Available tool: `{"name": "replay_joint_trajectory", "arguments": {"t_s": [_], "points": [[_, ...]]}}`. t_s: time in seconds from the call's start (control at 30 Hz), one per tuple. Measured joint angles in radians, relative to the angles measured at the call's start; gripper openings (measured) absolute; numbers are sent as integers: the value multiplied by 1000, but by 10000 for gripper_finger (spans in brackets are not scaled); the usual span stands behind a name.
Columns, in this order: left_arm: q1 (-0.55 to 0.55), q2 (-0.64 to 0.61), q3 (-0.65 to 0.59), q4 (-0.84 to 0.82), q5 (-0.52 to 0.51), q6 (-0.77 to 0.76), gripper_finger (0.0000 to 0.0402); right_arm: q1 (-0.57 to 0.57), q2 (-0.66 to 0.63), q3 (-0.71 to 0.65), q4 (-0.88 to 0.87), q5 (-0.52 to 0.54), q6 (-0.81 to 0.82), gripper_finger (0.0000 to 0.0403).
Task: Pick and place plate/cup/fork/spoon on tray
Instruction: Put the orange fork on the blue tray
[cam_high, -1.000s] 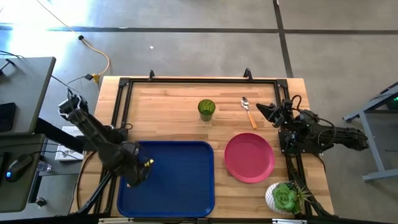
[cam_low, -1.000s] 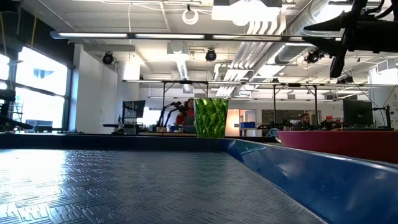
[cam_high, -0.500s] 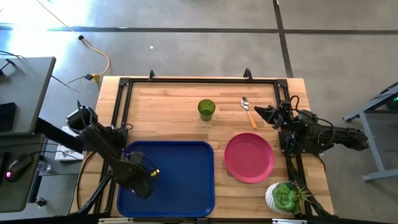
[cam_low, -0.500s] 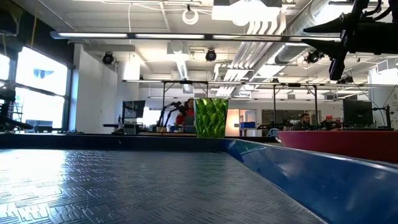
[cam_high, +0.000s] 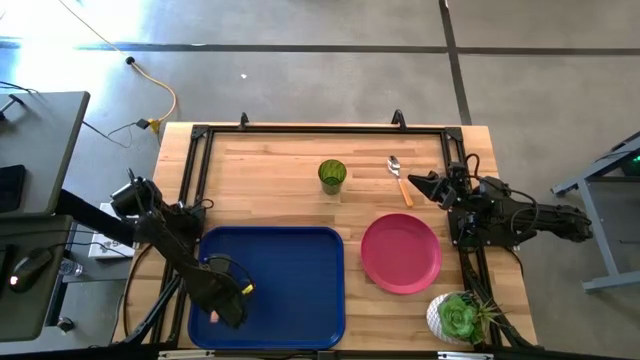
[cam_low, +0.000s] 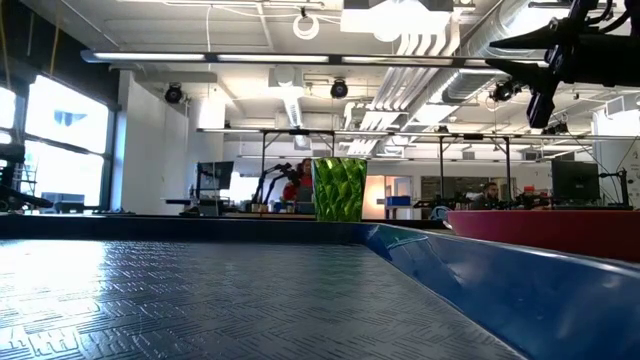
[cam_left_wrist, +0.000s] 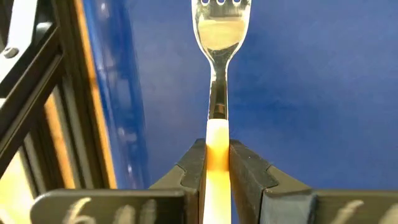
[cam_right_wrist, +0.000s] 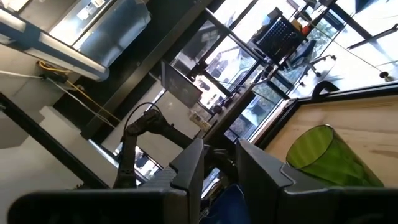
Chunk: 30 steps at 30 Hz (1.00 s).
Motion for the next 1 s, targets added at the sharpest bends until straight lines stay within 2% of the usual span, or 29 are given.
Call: {"name": "replay_joint_trajectory", "arguments": {"t_s": [0.2,0.4,1.0], "points": [[4,4,0,12,50,-9,40,0,0,0,-4,-11,0,87],[9,59,0,28,108,-15,40,0,0,0,-22,-17,0,87],[5,82,-47,70,104,-14,40,0,0,0,-21,-22,0,87]]}}
